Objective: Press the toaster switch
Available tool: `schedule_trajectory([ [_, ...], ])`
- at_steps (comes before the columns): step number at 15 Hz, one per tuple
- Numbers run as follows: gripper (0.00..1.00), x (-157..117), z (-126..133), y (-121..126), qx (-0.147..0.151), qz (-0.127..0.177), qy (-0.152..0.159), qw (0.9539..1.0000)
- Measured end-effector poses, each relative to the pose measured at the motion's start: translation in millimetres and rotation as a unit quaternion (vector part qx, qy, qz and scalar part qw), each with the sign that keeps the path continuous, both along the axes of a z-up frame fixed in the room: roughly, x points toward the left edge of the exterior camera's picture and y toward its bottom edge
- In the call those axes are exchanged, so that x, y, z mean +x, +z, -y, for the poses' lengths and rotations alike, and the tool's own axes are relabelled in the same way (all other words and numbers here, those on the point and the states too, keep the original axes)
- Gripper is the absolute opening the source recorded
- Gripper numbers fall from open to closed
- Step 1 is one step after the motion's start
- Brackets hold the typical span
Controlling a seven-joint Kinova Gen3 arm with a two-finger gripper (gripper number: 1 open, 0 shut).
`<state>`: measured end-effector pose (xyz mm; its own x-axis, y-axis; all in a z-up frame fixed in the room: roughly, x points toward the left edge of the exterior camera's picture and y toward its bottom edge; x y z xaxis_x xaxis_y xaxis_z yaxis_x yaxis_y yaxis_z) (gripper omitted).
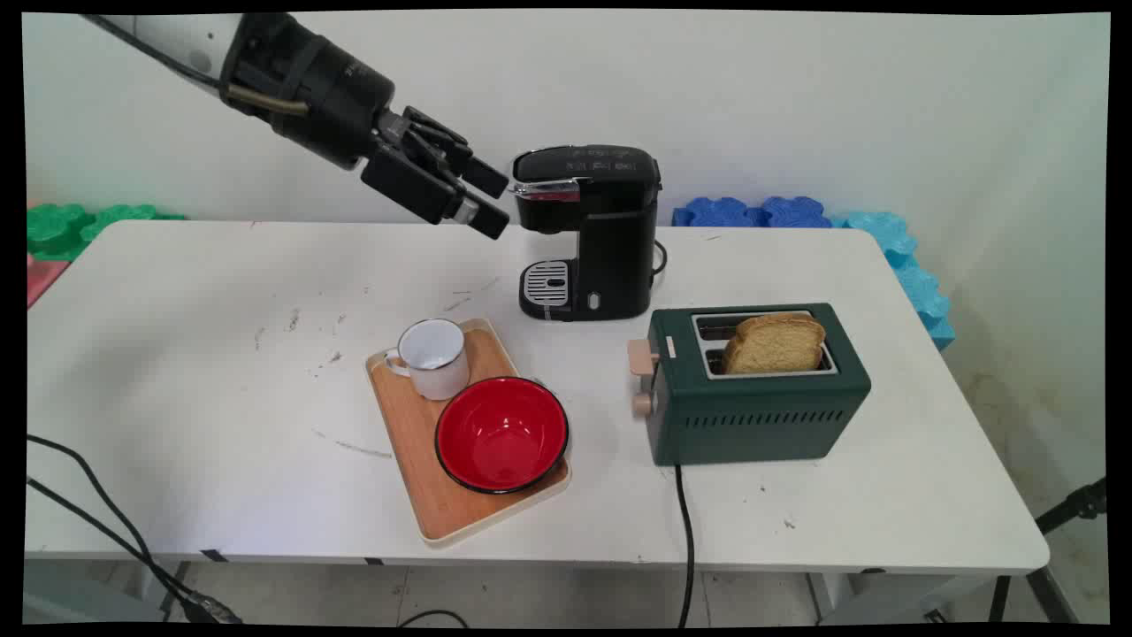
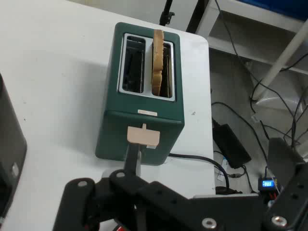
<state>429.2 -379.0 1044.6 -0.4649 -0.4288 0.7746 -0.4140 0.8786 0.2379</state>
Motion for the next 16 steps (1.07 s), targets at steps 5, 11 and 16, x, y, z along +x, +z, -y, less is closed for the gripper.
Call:
schedule_trajectory([
  [5,1.00,-22.0,10.2,-0.2,-0.017,0.003,-0.014,0.9998],
  [11,1.00,-63.3,25.3,-13.6,-0.027,0.007,-0.031,0.9991],
  [16,0.00,-87.8,34.7,-35.8,-0.046,0.021,-0.053,0.9973],
])
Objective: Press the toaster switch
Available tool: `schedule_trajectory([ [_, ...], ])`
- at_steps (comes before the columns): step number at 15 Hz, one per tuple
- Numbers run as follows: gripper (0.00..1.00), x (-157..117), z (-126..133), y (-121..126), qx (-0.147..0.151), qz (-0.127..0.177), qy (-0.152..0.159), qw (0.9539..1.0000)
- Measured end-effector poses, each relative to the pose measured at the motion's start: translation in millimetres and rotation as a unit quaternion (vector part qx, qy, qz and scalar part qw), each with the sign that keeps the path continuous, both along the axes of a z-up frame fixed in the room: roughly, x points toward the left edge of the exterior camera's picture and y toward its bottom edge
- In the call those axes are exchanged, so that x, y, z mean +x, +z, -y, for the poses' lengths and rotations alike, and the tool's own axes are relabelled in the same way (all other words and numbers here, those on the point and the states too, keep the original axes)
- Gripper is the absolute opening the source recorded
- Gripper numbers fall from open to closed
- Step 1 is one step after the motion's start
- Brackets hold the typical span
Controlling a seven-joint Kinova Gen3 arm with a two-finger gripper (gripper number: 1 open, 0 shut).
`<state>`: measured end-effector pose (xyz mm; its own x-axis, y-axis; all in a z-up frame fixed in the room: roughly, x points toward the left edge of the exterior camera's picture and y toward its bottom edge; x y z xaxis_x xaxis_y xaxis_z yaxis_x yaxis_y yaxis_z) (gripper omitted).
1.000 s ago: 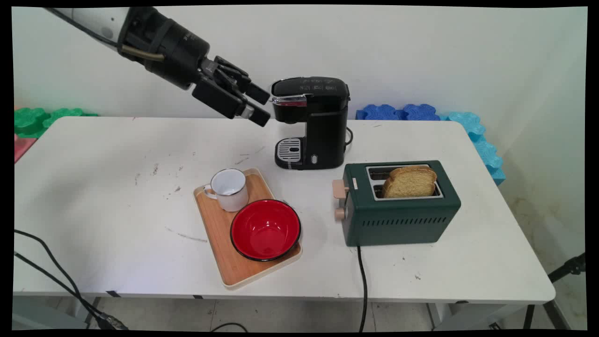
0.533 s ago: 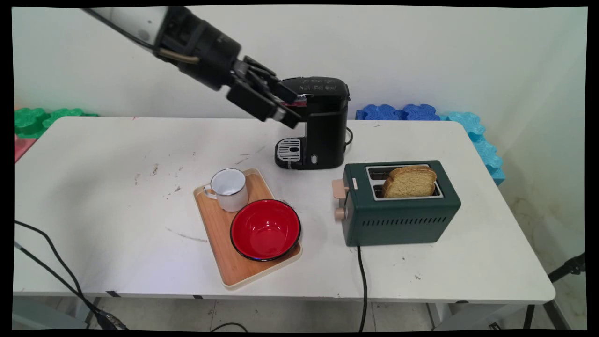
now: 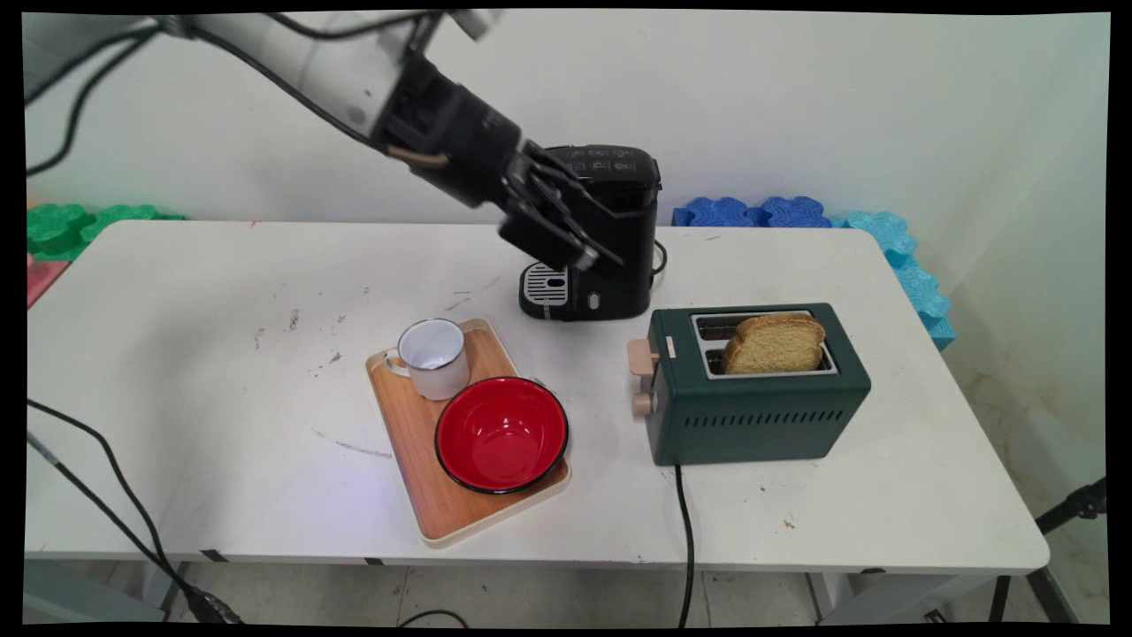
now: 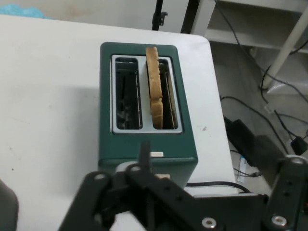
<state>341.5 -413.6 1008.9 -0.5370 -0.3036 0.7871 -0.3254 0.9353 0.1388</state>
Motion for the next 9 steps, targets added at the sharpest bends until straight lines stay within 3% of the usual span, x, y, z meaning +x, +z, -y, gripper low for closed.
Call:
schedule_trajectory([
  [9,0.00,-34.9,11.5,-45.5,0.003,0.037,-0.009,0.9993],
])
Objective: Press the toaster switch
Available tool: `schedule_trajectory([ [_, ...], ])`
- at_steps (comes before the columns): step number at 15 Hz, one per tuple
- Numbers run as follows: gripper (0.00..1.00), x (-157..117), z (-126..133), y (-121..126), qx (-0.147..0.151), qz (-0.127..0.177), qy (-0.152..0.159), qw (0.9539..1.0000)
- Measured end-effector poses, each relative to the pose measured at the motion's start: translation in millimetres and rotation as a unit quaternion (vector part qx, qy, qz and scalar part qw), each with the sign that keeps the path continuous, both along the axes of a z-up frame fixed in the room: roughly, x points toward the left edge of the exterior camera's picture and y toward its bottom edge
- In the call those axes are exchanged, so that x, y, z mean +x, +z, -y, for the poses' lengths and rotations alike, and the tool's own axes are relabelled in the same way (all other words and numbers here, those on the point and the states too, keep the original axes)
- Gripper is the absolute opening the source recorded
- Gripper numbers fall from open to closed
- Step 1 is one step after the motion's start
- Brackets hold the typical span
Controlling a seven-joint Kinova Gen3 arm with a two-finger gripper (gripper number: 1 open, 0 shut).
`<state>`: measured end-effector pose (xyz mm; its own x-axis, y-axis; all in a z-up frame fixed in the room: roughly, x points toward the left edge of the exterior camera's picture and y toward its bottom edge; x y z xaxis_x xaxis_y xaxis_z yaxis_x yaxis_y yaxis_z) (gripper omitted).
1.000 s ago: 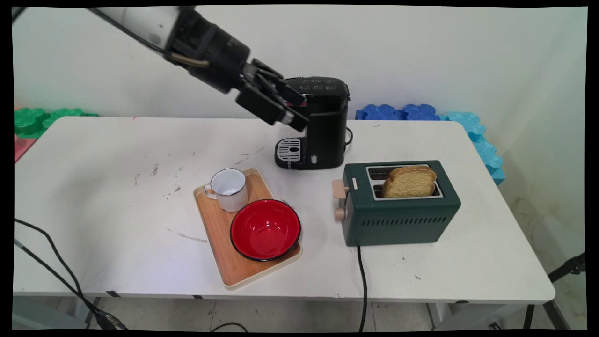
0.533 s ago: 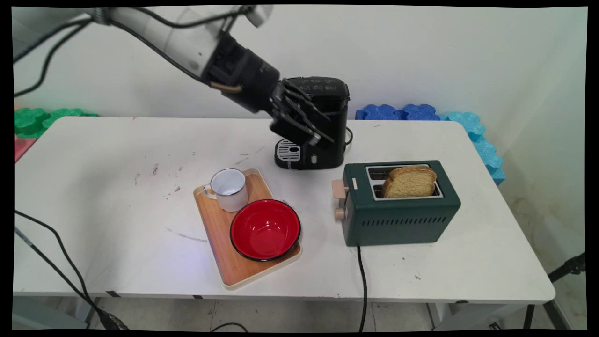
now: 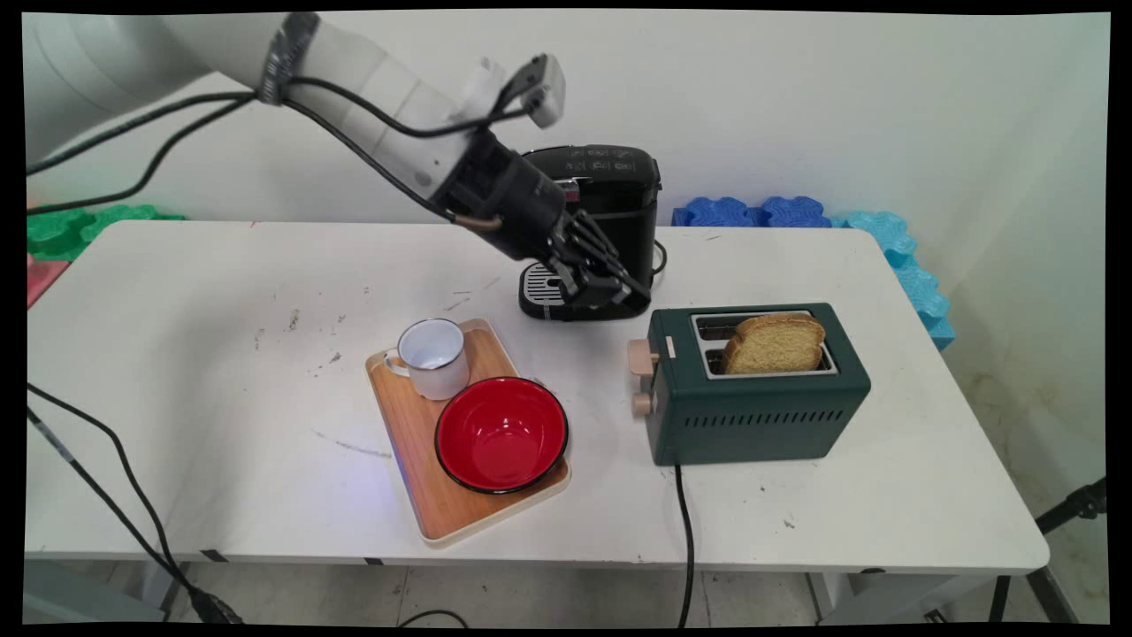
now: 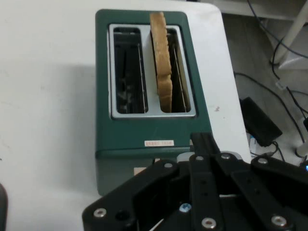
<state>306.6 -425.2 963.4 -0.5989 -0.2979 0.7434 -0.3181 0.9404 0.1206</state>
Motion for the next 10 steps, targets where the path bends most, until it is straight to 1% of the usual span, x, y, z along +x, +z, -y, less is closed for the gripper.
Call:
schedule_trajectory([
  [6,0.00,-15.0,5.1,-20.2,0.009,0.021,-0.009,0.9997],
  [10,0.00,-22.0,10.4,-30.8,0.002,0.038,-0.017,0.9991],
])
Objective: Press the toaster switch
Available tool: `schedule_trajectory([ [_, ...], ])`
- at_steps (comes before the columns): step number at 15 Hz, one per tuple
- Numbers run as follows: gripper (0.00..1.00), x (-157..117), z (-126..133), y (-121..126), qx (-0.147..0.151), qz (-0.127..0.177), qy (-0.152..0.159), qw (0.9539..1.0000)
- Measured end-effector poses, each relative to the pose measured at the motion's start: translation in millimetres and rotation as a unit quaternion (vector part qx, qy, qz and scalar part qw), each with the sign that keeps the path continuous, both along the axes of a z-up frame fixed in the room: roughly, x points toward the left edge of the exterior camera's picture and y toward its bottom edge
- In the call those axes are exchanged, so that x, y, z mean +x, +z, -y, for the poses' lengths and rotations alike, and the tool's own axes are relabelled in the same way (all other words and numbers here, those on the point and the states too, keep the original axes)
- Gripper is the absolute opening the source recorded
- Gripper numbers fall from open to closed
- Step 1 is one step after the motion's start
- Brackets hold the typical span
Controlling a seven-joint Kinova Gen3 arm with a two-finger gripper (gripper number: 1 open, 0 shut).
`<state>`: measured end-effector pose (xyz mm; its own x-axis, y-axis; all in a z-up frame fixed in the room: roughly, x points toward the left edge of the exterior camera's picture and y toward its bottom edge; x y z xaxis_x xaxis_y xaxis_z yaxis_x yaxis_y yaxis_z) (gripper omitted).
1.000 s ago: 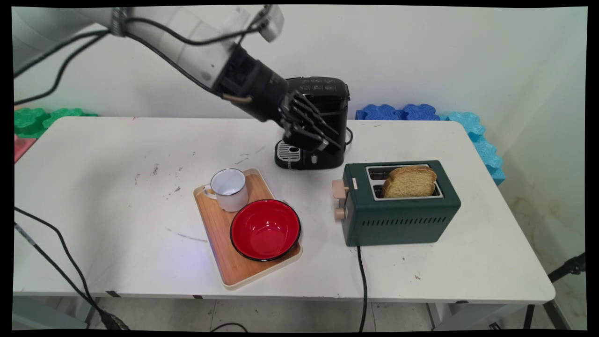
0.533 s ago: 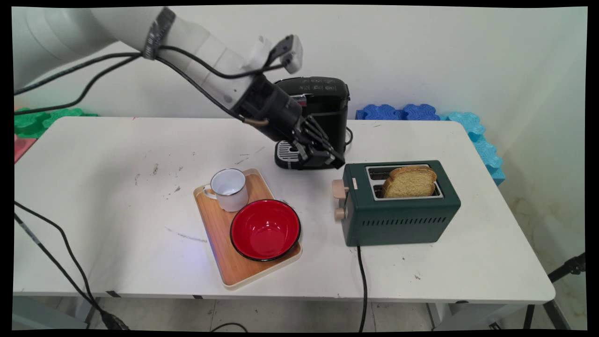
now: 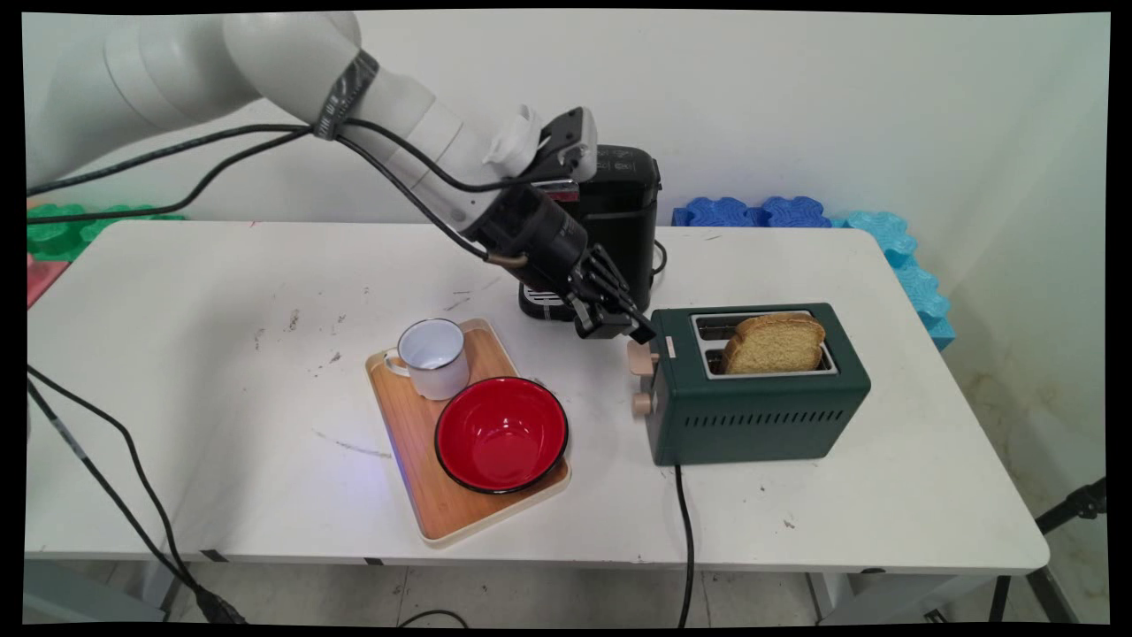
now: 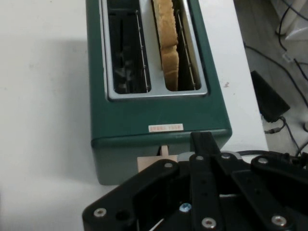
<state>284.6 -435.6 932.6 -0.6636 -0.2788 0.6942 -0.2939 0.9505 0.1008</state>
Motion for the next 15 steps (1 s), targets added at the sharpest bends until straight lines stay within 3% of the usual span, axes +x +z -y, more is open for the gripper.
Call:
schedule_trajectory([
  [15,0.00,-9.3,10.2,-27.6,-0.013,0.031,0.009,0.9994],
])
